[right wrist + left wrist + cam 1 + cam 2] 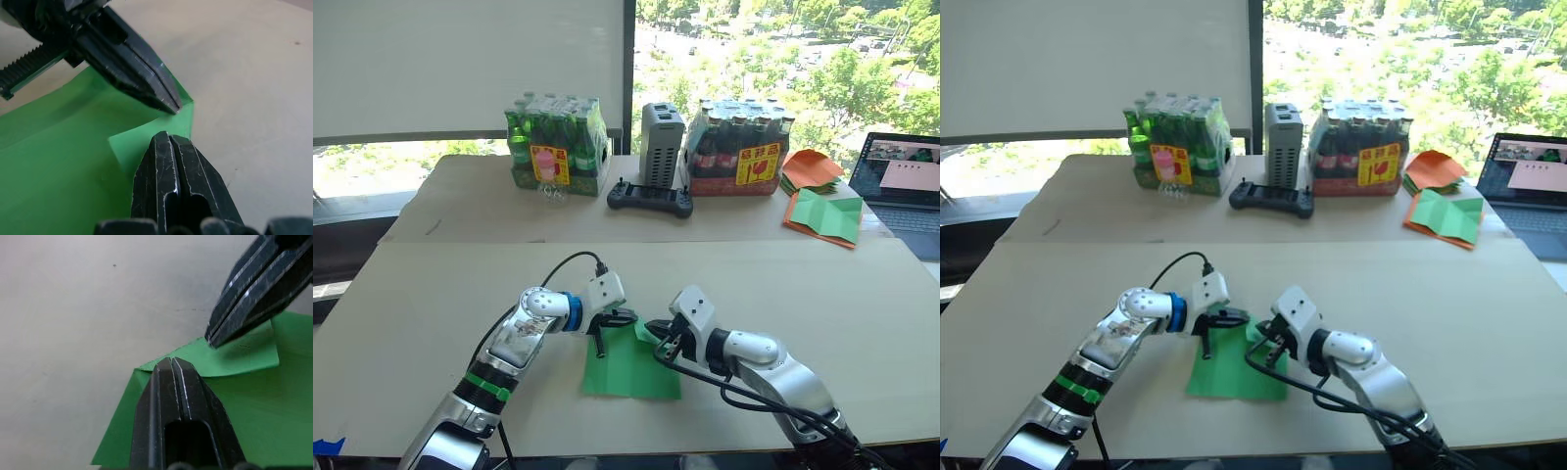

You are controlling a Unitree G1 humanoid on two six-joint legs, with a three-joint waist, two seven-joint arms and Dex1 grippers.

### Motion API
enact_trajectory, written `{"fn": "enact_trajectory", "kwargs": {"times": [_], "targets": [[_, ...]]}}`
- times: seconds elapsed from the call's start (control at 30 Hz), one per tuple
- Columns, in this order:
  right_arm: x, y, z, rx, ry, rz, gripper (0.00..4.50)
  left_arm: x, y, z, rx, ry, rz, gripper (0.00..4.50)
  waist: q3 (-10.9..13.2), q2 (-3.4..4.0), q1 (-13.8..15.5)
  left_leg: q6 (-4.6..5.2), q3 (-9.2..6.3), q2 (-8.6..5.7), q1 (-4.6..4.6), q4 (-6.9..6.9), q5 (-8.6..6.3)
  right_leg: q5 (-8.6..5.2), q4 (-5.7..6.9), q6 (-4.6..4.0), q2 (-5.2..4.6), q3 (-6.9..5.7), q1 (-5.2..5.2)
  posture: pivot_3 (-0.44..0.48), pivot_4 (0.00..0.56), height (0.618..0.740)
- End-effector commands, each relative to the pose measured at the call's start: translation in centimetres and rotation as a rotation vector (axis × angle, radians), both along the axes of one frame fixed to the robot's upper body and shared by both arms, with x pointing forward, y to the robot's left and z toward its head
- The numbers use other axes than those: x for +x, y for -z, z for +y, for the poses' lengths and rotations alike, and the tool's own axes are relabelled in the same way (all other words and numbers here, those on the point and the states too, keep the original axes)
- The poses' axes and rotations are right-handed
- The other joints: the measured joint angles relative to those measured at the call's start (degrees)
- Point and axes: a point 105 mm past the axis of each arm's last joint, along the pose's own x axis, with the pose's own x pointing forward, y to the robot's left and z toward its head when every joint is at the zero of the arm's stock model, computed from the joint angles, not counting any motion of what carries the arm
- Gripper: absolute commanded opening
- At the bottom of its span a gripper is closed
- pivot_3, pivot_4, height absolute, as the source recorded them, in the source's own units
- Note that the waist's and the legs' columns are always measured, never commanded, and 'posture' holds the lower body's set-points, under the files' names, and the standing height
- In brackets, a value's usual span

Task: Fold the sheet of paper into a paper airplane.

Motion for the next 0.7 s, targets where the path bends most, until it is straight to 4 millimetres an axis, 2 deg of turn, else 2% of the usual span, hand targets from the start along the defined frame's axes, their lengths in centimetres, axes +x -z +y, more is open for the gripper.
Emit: {"fn": "enact_trajectory", "kwargs": {"times": [0.03, 0.2, 0.33, 0.37, 0.43, 0.6, 0.63, 0.7], "targets": [[-0.2, 0.1, 0.2, -0.013, -0.03, -0.019, 0.04, -0.1, -2.4, 2.1, -0.078, -0.099, -0.03, 0.0, 0.0, 0.0, -0.2, -0.01, 0.0, 0.01, 0.0, -0.02, 0.0, 0.0, 0.0, 0.0, 0.01, 0.0, -0.02, 0.0, 0.15, 0.678], [-0.8, 1.4, -0.1, -0.039, -0.031, 0.016, 0.04, -1.3, -2.2, 5.4, -0.169, -0.249, 0.053, 0.0, 0.0, 0.02, -0.1, -0.01, 0.0, 0.01, 0.02, -0.07, 0.0, 0.0, 0.0, 0.0, 0.01, 0.04, -0.05, 0.0, 0.15, 0.678], [-0.8, 1.5, 0.1, -0.039, -0.038, 0.016, 0.04, -1.9, -1.2, 6.4, -0.292, -0.342, 0.151, 0.0, 0.0, 0.02, 0.2, -0.02, 0.0, 0.01, 0.07, -0.04, 0.01, 0.0, 0.0, 0.0, 0.0, 0.03, 0.02, 0.0, 0.15, 0.678], [-0.8, 1.5, 0.1, -0.04, -0.039, 0.015, 0.0, -1.9, -1.1, 6.6, -0.317, -0.364, 0.166, 0.53, 0.0, 0.02, 0.2, -0.02, 0.0, 0.0, 0.09, -0.04, 0.01, 0.0, 0.0, 0.0, 0.0, 0.03, 0.04, 0.0, 0.15, 0.678], [-0.8, 1.6, 0.2, -0.037, -0.041, 0.018, 0.0, -2.4, -0.9, 6.2, -0.391, -0.358, 0.228, 1.17, 0.0, 0.02, 0.2, -0.02, -0.01, 0.0, 0.09, -0.03, 0.01, 0.0, -0.01, 0.0, 0.0, 0.02, 0.06, 0.0, 0.15, 0.678], [-0.6, 1.4, 0.3, -0.046, -0.046, 0.002, 0.0, -2.1, -0.1, 5.7, -0.476, -0.396, 0.327, 2.87, 0.0, 0.02, 0.1, -0.04, -0.01, 0.0, 0.1, -0.04, 0.01, 0.0, 0.0, 0.0, 0.0, 0.03, 0.06, 0.0, 0.15, 0.678], [-0.6, 1.4, 0.4, -0.045, -0.046, 0.001, 0.0, -2.1, 0.4, 5.6, -0.487, -0.404, 0.353, 3.15, 0.0, 0.02, 0.1, -0.04, -0.01, 0.01, 0.1, -0.04, 0.01, 0.0, 0.0, -0.01, 0.0, 0.03, 0.06, 0.0, 0.15, 0.678], [-0.6, 1.3, 0.5, -0.043, -0.046, -0.001, 0.0, -2.1, 0.9, 5.5, -0.502, -0.415, 0.385, 3.15, 0.0, 0.02, 0.1, -0.04, -0.01, 0.01, 0.11, -0.05, 0.01, 0.0, 0.0, -0.01, 0.0, 0.03, 0.06, 0.0, 0.15, 0.678]]}}
